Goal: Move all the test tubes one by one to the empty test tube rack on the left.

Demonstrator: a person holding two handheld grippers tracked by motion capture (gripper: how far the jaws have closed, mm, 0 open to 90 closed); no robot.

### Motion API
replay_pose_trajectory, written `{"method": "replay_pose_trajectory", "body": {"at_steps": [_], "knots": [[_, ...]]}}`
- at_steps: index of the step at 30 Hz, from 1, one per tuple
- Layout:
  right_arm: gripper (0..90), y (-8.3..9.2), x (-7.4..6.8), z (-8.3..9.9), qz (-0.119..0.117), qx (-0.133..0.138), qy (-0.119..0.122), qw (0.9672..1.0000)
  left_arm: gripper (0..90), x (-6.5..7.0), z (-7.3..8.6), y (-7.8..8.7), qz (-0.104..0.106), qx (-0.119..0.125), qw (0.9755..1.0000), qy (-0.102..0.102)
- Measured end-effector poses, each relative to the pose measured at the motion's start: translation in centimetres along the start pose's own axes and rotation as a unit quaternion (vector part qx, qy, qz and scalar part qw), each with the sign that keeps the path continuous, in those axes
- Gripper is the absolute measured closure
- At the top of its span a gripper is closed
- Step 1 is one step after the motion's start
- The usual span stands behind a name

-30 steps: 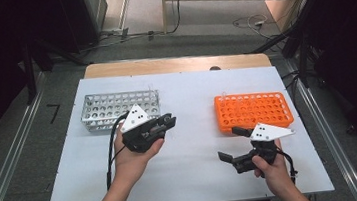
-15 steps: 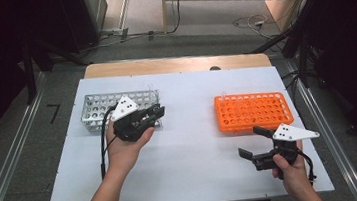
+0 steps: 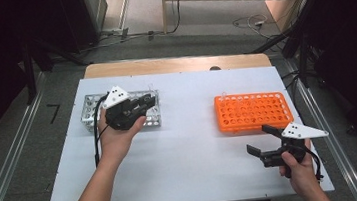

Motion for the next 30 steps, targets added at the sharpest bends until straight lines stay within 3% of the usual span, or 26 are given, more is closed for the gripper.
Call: {"method": "replay_pose_trajectory", "body": {"at_steps": [12, 30], "knots": [[1.3, -0.1, 0.0, 0.1, -0.002, -0.003, 0.000, 1.0000, 75.9, -2.6, -1.0, -0.6, -0.015, 0.002, 0.9998, 0.014], [1.4, 0.0, 0.4, 0.1, 0.001, 0.004, -0.007, 1.0000, 75.9, -6.9, -2.9, -3.1, -0.066, 0.004, 0.9973, 0.032]]}}
Point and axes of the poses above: each handheld gripper's, and its own axes: y roughly backward along the jaws, z roughly out of its underside, x roughly to its right, the point moved 6 cm from there along -y, roughly forward along the jaws, and after that the axes turned 10 degrees about -x, right-handed, at the moved point
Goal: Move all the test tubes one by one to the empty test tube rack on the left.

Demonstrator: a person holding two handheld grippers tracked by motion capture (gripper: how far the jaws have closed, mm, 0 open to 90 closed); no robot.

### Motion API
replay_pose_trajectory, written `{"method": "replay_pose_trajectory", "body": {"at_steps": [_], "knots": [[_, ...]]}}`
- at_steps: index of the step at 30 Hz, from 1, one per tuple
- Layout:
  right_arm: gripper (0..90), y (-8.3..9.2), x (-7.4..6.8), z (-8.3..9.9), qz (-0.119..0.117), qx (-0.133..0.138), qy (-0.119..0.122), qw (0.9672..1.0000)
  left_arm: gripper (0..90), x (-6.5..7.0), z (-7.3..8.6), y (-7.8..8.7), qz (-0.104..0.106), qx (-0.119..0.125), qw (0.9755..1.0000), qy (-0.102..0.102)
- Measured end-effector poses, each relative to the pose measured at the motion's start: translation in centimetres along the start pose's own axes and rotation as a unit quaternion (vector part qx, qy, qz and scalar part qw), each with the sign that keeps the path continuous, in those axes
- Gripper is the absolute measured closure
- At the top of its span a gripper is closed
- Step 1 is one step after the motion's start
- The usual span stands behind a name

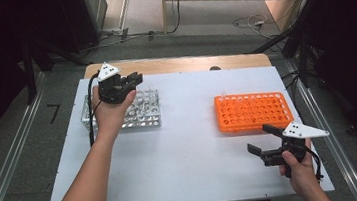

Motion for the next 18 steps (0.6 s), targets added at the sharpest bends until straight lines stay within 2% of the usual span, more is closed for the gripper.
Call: {"method": "replay_pose_trajectory", "body": {"at_steps": [4, 10, 14, 18], "knots": [[1.4, 0.0, 0.0, 0.0, -0.001, 0.000, 0.000, 1.0000, 75.9, -0.5, -0.1, -0.9, -0.004, 0.003, 0.9999, 0.010], [1.4, 0.0, 0.1, 0.0, -0.002, 0.000, 0.001, 1.0000, 75.9, -0.6, -0.3, -2.0, -0.009, 0.001, 0.9999, 0.014], [1.4, 0.0, 0.1, 0.1, -0.001, 0.000, 0.000, 1.0000, 75.9, -0.7, -0.3, -2.6, -0.015, -0.005, 0.9998, 0.012], [1.4, 0.0, 0.2, 0.1, -0.001, 0.001, 0.001, 1.0000, 75.9, -0.6, 0.1, -3.2, -0.024, -0.018, 0.9996, 0.001]]}}
Point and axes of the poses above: each handheld gripper's, and its own axes: y roughly backward along the jaws, z roughly out of its underside, x roughly to its right, the point moved 6 cm from there along -y, roughly forward along the jaws, and after that the axes turned 10 degrees about -x, right-handed, at the moved point
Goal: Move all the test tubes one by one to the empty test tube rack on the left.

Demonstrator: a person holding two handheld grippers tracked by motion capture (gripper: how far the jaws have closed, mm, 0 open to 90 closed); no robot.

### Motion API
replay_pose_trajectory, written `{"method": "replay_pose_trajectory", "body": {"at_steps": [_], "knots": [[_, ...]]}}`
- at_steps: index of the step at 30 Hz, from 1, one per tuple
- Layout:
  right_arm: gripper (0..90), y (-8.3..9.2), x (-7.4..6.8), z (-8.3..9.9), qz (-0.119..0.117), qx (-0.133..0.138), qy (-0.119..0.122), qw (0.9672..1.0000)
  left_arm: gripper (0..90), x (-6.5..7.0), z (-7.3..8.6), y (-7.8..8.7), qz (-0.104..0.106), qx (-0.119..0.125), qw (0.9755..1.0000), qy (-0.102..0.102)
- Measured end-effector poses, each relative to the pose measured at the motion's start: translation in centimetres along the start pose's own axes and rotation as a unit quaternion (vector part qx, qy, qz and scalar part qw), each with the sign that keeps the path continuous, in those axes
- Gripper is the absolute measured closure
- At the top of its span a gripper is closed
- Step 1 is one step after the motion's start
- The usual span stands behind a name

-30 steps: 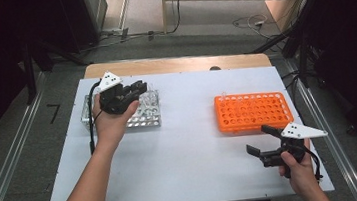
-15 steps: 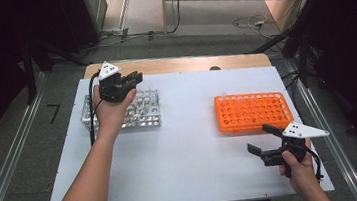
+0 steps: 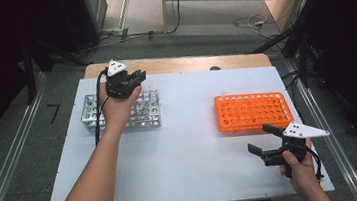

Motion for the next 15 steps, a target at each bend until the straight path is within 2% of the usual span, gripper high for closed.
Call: {"method": "replay_pose_trajectory", "body": {"at_steps": [15], "knots": [[1.4, 0.0, 0.0, 0.0, 0.003, 0.000, 0.001, 1.0000, 75.7, 0.3, 1.5, -1.5, -0.023, -0.034, 0.9992, 0.000]]}}
Point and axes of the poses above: each handheld gripper's, and its own axes: y roughly backward along the jaws, z roughly out of its underside, x roughly to its right, the point moved 6 cm from there along -y, roughly forward along the jaws, and after that the axes turned 10 degrees about -x, right-handed, at the moved point
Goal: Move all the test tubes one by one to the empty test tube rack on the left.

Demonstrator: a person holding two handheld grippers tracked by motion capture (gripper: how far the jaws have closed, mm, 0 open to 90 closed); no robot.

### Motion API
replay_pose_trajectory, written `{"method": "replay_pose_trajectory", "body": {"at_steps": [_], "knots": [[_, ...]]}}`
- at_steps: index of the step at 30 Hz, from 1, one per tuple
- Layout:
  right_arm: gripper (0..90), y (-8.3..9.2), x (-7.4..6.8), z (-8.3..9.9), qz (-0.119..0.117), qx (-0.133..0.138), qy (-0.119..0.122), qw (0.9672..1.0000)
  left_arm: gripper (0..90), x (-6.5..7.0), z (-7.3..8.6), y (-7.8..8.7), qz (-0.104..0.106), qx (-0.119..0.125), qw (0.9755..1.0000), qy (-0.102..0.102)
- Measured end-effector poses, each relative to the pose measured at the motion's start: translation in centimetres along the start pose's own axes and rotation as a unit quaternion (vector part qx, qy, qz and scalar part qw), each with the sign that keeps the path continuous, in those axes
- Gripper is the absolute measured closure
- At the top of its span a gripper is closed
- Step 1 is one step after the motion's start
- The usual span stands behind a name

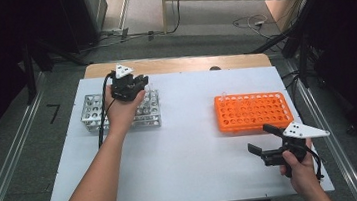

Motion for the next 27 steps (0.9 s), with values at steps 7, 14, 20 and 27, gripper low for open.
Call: {"method": "replay_pose_trajectory", "body": {"at_steps": [7, 14, 20, 27], "knots": [[1.5, -0.1, -0.1, 0.0, -0.001, -0.001, 0.000, 1.0000, 75.3, 0.0, 0.8, -0.6, 0.000, -0.020, 0.9998, 0.008], [1.5, -0.2, -0.1, 0.0, 0.000, -0.002, 0.002, 1.0000, 73.1, 0.0, 1.1, -0.9, 0.006, -0.033, 0.9994, 0.011], [1.5, -0.2, -0.1, 0.0, 0.000, -0.003, 0.002, 1.0000, 66.5, 0.0, 1.2, -0.8, 0.007, -0.040, 0.9991, 0.012], [1.5, -0.1, -0.1, 0.0, 0.001, -0.001, 0.002, 1.0000, 50.2, 0.0, 1.1, 0.4, 0.024, -0.030, 0.9990, 0.022]]}}
Point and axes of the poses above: each handheld gripper's, and its own axes: y roughly backward along the jaws, z roughly out of its underside, x roughly to its right, the point moved 6 cm from there along -y, roughly forward along the jaws, and after that the axes turned 10 degrees about -x, right-handed, at the moved point
